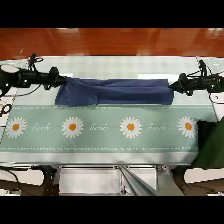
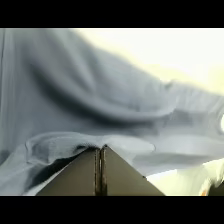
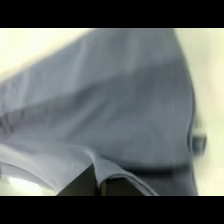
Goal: Fold the shirts.
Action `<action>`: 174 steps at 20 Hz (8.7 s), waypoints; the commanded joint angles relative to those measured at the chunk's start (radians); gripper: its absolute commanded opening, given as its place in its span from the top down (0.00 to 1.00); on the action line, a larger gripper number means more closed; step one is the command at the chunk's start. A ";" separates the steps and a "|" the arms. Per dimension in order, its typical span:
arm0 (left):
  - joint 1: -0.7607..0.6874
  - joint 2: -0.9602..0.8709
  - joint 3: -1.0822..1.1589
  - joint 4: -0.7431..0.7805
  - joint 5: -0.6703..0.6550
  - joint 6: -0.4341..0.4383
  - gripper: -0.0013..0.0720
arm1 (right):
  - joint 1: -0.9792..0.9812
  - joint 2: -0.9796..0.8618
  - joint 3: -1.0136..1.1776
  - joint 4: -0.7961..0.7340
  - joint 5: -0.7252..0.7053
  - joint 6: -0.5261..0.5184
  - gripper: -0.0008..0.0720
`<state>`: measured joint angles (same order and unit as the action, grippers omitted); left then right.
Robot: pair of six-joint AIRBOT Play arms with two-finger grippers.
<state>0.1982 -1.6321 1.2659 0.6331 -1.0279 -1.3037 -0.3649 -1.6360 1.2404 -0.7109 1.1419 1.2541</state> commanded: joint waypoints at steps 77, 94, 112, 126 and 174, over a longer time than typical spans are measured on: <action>-0.887 -0.349 0.612 0.309 -0.106 -0.257 0.96 | -0.058 0.902 -0.154 -0.130 0.297 0.122 0.94; -0.763 -0.173 0.673 0.440 -0.308 -0.276 0.96 | 0.107 0.859 -0.154 -0.027 0.222 0.138 0.94; -0.311 0.926 -0.645 0.462 -0.035 -0.280 0.96 | 0.736 -0.051 0.177 0.159 -0.266 0.121 0.94; -0.061 0.925 -0.469 0.439 0.127 -0.306 0.96 | 0.512 0.069 0.202 0.040 0.188 0.131 0.42; -0.360 1.012 -0.741 0.304 0.177 -0.307 0.96 | -0.028 0.260 0.684 -0.278 0.442 0.357 0.94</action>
<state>-0.1627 -0.6212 0.5247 0.9371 -0.8574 -1.6108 -0.2214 -1.4036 1.8790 -0.9791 1.4864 1.5986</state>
